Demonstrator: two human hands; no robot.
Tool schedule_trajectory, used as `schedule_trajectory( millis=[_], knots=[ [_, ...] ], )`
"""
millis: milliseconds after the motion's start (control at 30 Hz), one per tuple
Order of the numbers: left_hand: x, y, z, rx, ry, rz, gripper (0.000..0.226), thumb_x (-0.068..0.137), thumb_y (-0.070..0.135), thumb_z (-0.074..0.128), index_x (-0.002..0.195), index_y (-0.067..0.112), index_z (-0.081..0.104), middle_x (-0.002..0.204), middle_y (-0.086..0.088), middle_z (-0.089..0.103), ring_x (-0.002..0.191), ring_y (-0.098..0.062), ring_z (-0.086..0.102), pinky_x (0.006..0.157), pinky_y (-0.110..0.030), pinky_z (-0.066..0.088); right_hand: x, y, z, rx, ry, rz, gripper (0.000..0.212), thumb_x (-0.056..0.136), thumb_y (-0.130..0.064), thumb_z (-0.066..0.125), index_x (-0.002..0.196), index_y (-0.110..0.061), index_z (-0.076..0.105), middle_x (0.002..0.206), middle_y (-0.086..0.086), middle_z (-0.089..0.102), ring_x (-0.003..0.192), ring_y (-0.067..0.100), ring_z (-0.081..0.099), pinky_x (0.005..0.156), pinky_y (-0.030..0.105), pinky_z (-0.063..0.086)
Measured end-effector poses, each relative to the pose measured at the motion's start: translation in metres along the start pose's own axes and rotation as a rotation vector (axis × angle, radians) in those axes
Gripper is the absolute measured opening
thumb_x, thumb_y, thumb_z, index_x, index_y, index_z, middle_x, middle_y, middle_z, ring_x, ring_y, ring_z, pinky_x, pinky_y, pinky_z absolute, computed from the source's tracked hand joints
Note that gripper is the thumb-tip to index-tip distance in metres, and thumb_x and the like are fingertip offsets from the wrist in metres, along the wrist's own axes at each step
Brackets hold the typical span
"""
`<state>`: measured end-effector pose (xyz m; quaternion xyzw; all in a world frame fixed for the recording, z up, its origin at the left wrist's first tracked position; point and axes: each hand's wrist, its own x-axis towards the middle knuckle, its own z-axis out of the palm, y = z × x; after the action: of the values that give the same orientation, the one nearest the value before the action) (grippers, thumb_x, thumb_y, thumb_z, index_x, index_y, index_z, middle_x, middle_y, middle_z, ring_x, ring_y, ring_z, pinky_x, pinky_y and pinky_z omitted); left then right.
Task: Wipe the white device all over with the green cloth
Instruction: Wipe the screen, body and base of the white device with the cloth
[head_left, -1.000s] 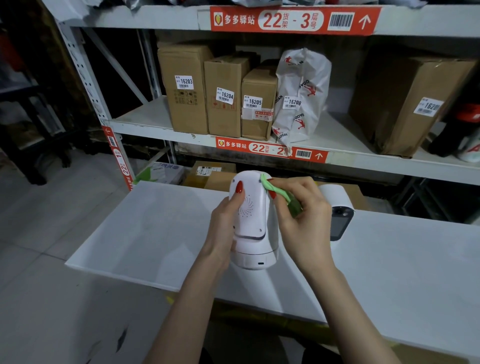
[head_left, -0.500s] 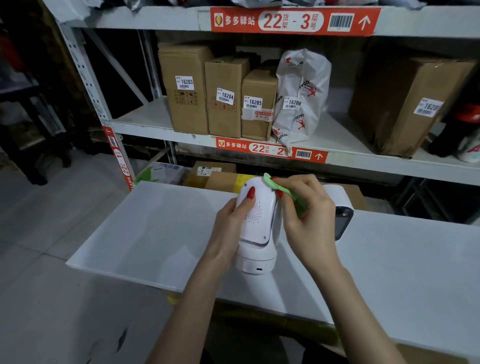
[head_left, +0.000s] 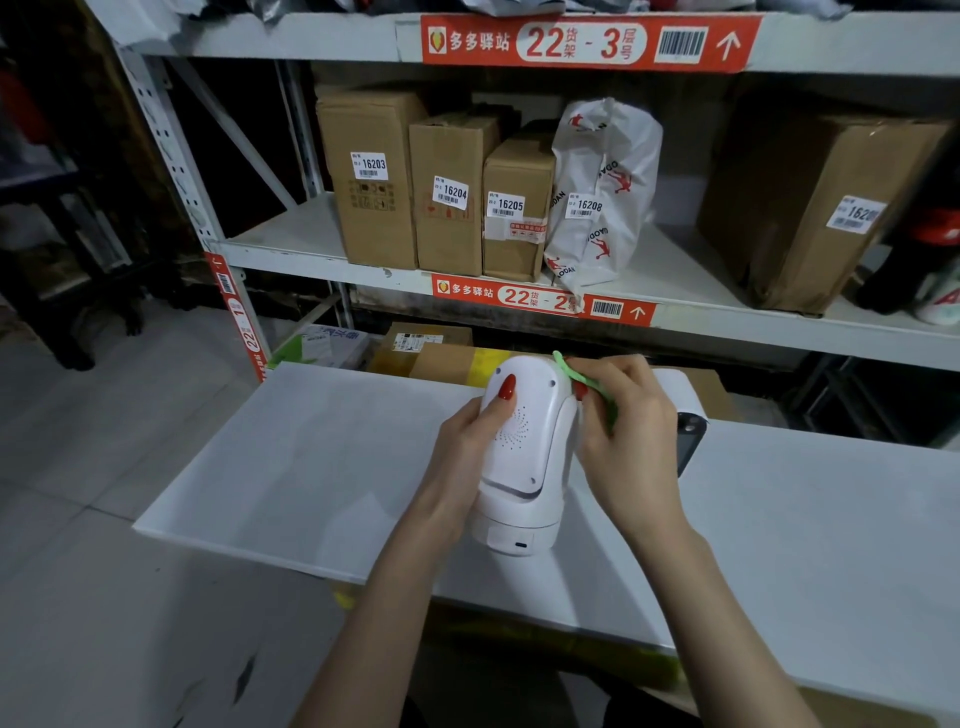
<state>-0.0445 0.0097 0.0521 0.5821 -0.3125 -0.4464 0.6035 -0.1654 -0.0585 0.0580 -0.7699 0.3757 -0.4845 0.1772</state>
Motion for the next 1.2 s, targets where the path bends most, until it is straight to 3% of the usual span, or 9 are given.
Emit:
schedule_trajectory(
  millis=[133,300,367,467,600,733,933,1033,1200],
  knots=[
    [0.001,-0.001,0.000,-0.032,0.024,-0.015,0.026,0.095,0.047,0.048,0.097,0.029,0.067,0.089,0.000,0.073,0.085,-0.020,0.068,0.080,-0.035,0.055,0.000,0.000,0.000,-0.003,0.002,0.003,0.031,0.088,0.002,0.059,0.113,-0.013,0.069,0.103,-0.006,0.056,0.092,0.002,0.049,0.079,0.004,0.038],
    [0.002,-0.002,-0.002,-0.112,0.042,-0.051,0.026,0.095,0.046,0.051,0.089,0.028,0.070,0.077,0.005,0.076,0.079,-0.018,0.070,0.082,-0.037,0.055,0.000,0.004,0.002,-0.035,-0.033,0.062,0.032,0.086,0.005,0.057,0.111,-0.010,0.069,0.110,0.005,0.063,0.095,0.016,0.057,0.081,0.011,0.035],
    [0.002,-0.001,-0.002,-0.133,0.052,-0.054,0.026,0.095,0.045,0.051,0.088,0.028,0.070,0.076,0.005,0.076,0.077,-0.017,0.070,0.081,-0.038,0.055,0.000,0.004,0.002,-0.034,-0.035,0.064,0.031,0.086,0.004,0.058,0.111,-0.011,0.068,0.110,0.004,0.064,0.093,0.012,0.054,0.080,0.010,0.036],
    [0.002,0.000,-0.002,-0.139,0.074,-0.056,0.026,0.095,0.046,0.050,0.093,0.028,0.069,0.081,0.002,0.075,0.079,-0.020,0.070,0.076,-0.035,0.055,0.000,0.000,0.001,0.012,-0.028,0.018,0.030,0.086,0.004,0.059,0.108,-0.013,0.068,0.106,0.000,0.064,0.093,0.010,0.055,0.079,0.005,0.038],
    [0.002,0.002,-0.002,-0.147,0.120,-0.076,0.027,0.095,0.048,0.050,0.097,0.027,0.067,0.094,-0.004,0.073,0.087,-0.025,0.069,0.084,-0.041,0.055,-0.001,-0.005,-0.001,0.085,-0.073,-0.057,0.024,0.087,0.003,0.058,0.103,-0.011,0.069,0.100,-0.002,0.062,0.091,0.011,0.057,0.077,0.016,0.045],
    [0.002,0.002,-0.003,-0.144,0.132,-0.082,0.025,0.095,0.048,0.050,0.096,0.029,0.065,0.096,-0.005,0.071,0.089,-0.027,0.067,0.088,-0.044,0.053,-0.001,-0.006,0.000,0.095,-0.080,-0.055,0.024,0.088,0.002,0.058,0.104,-0.011,0.069,0.101,-0.001,0.063,0.092,0.011,0.058,0.078,0.015,0.046],
    [0.003,0.000,-0.002,-0.128,0.135,-0.094,0.028,0.094,0.049,0.050,0.096,0.027,0.066,0.088,-0.004,0.073,0.082,-0.024,0.069,0.080,-0.040,0.056,-0.002,-0.005,0.000,0.011,-0.091,-0.048,0.018,0.087,0.002,0.059,0.098,-0.009,0.068,0.092,-0.004,0.056,0.081,0.011,0.052,0.071,0.004,0.037],
    [0.004,0.000,-0.002,-0.132,0.166,-0.096,0.028,0.094,0.051,0.050,0.093,0.028,0.065,0.085,-0.002,0.073,0.079,-0.023,0.068,0.072,-0.035,0.054,-0.003,-0.006,-0.001,0.034,-0.102,-0.091,0.019,0.087,0.000,0.061,0.100,-0.011,0.069,0.092,-0.004,0.057,0.081,0.007,0.050,0.071,0.007,0.039],
    [0.006,0.000,-0.002,-0.161,0.254,-0.159,0.038,0.091,0.060,0.052,0.104,0.027,0.064,0.108,-0.009,0.070,0.101,-0.031,0.066,0.098,-0.050,0.051,-0.004,-0.010,0.000,0.181,-0.191,-0.103,0.021,0.086,-0.001,0.065,0.100,-0.015,0.071,0.094,-0.003,0.060,0.087,0.004,0.056,0.072,0.015,0.046]
  ],
)
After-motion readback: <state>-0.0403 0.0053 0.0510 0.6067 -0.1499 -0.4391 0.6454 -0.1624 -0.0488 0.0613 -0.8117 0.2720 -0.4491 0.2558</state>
